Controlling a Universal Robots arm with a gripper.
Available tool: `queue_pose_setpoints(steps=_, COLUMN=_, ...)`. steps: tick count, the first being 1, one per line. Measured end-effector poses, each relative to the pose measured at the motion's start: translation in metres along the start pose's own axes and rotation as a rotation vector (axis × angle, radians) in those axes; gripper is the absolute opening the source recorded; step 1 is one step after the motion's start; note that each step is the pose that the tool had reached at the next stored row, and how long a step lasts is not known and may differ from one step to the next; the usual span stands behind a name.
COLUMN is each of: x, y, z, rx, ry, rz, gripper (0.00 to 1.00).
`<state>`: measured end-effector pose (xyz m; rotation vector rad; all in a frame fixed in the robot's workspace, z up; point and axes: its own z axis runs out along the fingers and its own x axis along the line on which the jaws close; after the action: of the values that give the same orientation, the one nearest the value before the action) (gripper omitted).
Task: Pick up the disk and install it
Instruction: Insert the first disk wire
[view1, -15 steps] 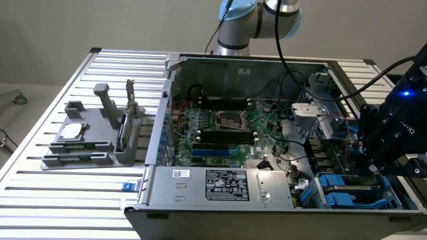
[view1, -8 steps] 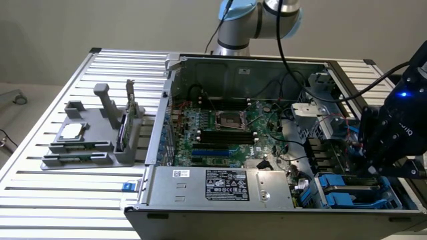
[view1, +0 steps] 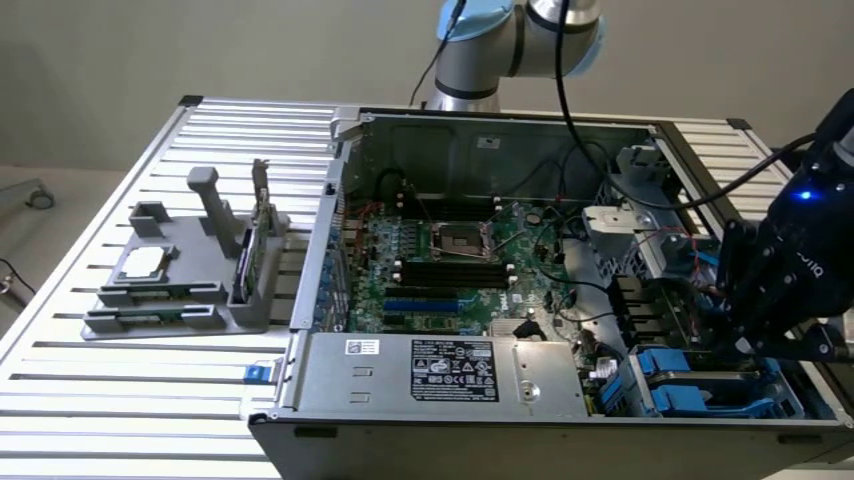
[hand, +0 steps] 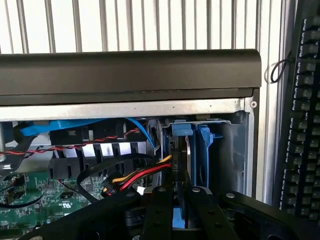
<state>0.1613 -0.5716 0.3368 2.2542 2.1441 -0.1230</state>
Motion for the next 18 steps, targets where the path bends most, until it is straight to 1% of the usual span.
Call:
queue_pose_setpoints(steps=1, x=0.0001, y=0.0004, z=0.0007, rx=0.0033, ry=-0.0010, rz=0.000, gripper=0.17)
queue_pose_setpoints(steps=5, x=0.0005, y=0.0021, z=0.0031, rx=0.0197, ry=-0.0070, rz=-0.001, gripper=0.17)
queue_pose_setpoints(steps=7, x=0.0018, y=0.0032, z=0.0037, rx=0.0256, ry=-0.0089, rz=-0.002, gripper=0.17)
queue_pose_setpoints(steps=8, x=0.0027, y=0.0039, z=0.0038, rx=0.0278, ry=-0.0098, rz=-0.002, gripper=0.17)
queue_pose_setpoints(steps=12, x=0.0057, y=0.0074, z=0.0036, rx=0.0312, ry=-0.0114, rz=-0.002, gripper=0.17)
queue_pose_setpoints(steps=14, x=0.0060, y=0.0084, z=0.0035, rx=0.0344, ry=-0.0122, rz=-0.002, gripper=0.17)
queue_pose_setpoints(steps=16, x=0.0060, y=0.0090, z=0.0035, rx=0.0389, ry=-0.0129, rz=-0.003, gripper=0.17)
queue_pose_setpoints(steps=18, x=0.0060, y=0.0093, z=0.0037, rx=0.0449, ry=-0.0137, rz=-0.003, gripper=0.17)
